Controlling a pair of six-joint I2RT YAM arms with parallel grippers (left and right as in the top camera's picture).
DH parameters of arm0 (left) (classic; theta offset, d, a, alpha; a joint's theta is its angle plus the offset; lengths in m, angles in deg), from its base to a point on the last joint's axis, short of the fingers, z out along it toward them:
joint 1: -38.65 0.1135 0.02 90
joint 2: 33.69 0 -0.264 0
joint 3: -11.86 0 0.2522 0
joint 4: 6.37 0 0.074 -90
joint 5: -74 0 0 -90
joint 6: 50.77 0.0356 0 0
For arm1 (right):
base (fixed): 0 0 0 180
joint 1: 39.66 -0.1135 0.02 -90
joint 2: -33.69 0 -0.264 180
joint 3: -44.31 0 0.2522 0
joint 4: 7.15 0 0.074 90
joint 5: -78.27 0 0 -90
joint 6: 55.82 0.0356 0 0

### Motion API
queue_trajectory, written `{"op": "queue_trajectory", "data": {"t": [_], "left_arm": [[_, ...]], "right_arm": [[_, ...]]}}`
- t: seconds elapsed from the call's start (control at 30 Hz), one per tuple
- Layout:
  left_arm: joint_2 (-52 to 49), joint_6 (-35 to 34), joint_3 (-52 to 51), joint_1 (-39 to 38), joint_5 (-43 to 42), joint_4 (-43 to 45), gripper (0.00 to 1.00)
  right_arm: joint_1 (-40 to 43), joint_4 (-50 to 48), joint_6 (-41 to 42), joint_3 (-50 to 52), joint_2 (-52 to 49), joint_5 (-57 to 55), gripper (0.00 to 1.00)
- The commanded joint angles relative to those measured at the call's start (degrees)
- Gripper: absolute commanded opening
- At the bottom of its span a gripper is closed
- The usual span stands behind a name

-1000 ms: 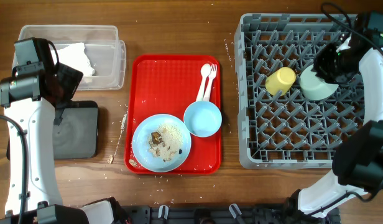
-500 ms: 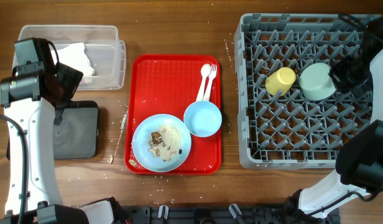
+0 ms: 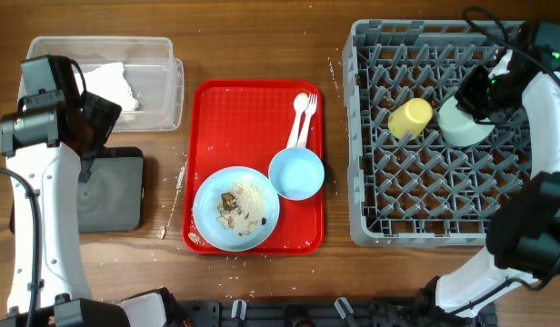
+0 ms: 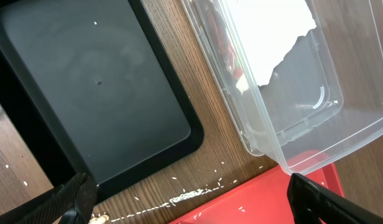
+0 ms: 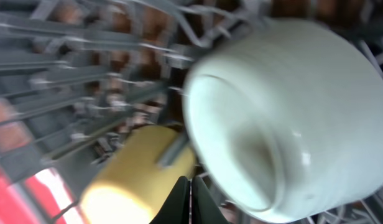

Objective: Sort waste into correct bins and load items into the dishwasher rack
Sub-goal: 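Reach the right gripper to the light blue bowl and grasp its rim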

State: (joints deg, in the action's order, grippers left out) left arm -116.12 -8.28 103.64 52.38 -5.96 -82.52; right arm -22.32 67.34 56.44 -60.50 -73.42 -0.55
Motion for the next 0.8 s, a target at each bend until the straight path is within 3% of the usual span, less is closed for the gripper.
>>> {"op": "queue_trajectory", "data": {"t": [0.0,0.1,0.23,0.27,0.4,0.43,0.5,0.63,0.7,0.77], "left_arm": [[0.61,-0.76,0.2,0.22,0.94,-0.02,1.0],[0.61,-0.76,0.2,0.22,0.96,-0.02,1.0],[0.61,-0.76,0.2,0.22,0.96,-0.02,1.0],[0.61,-0.76,0.2,0.22,0.96,-0.02,1.0],[0.61,-0.76,0.2,0.22,0.96,-0.02,1.0],[0.61,-0.76,0.2,0.22,0.96,-0.02,1.0],[0.61,-0.76,0.2,0.22,0.96,-0.02,1.0],[0.61,-0.76,0.2,0.22,0.96,-0.02,1.0],[0.61,-0.76,0.2,0.22,0.94,-0.02,1.0],[0.61,-0.76,0.2,0.22,0.94,-0.02,1.0]], "right_arm": [[0.24,2.01,9.66,0.79,-2.32,-12.98,0.04],[0.7,4.15,14.71,-0.09,-1.62,-19.54,0.04],[1.01,5.9,14.45,-3.8,0.17,-19.91,0.04],[0.98,6.03,12.74,-4.42,0.5,-17.86,0.04],[0.63,3.08,-1.73,-4.81,2.56,10.14,0.1],[-0.04,2.32,-7.08,-4.81,2.56,20.28,0.15],[-2.71,1.62,-10.8,-4.79,2.54,27.5,0.2],[-12.44,0.98,-10.27,-4.79,2.54,22.62,0.33],[-18.75,0.98,-10.32,-4.79,2.56,19.69,0.48],[-25.88,0.7,-10.29,-4.79,2.51,14.73,0.72]]}}
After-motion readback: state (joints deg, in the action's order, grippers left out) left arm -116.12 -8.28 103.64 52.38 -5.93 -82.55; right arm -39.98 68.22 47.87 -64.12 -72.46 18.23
